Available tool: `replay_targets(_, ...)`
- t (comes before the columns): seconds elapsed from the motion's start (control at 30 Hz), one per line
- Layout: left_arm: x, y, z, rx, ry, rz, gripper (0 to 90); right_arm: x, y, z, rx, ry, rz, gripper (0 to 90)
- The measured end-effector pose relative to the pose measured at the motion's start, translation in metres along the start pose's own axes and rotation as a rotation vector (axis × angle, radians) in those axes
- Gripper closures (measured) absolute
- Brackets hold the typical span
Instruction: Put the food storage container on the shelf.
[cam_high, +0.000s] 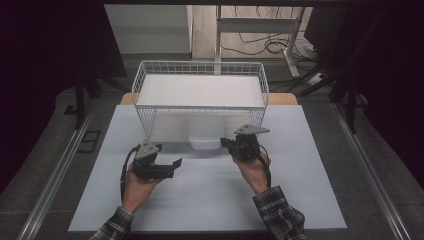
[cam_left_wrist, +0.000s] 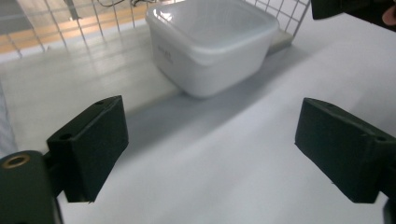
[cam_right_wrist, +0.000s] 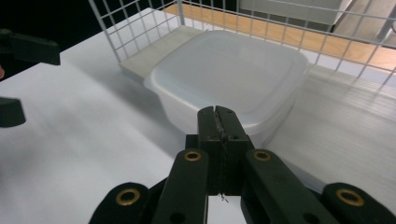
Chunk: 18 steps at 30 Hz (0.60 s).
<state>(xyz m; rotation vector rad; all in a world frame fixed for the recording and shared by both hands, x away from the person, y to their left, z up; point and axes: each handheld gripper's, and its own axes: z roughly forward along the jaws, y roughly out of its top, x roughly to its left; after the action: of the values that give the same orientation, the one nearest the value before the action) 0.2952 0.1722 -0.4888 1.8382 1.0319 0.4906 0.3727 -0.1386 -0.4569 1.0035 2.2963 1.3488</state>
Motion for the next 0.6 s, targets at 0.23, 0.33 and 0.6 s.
replay_targets(0.23,-0.01,-0.025,-0.025,0.018,0.007,0.009,4.0,0.012,-0.006,-0.002,0.003,0.034,-0.014,89.0)
replay_targets(0.33,-0.015,-0.034,-0.033,0.018,0.016,0.015,2.2,0.016,-0.01,0.001,0.016,0.051,-0.019,89.0)
replay_targets(0.6,-0.031,-0.059,-0.058,0.012,0.045,0.067,0.1,0.024,-0.019,0.018,0.06,0.055,-0.051,88.9)
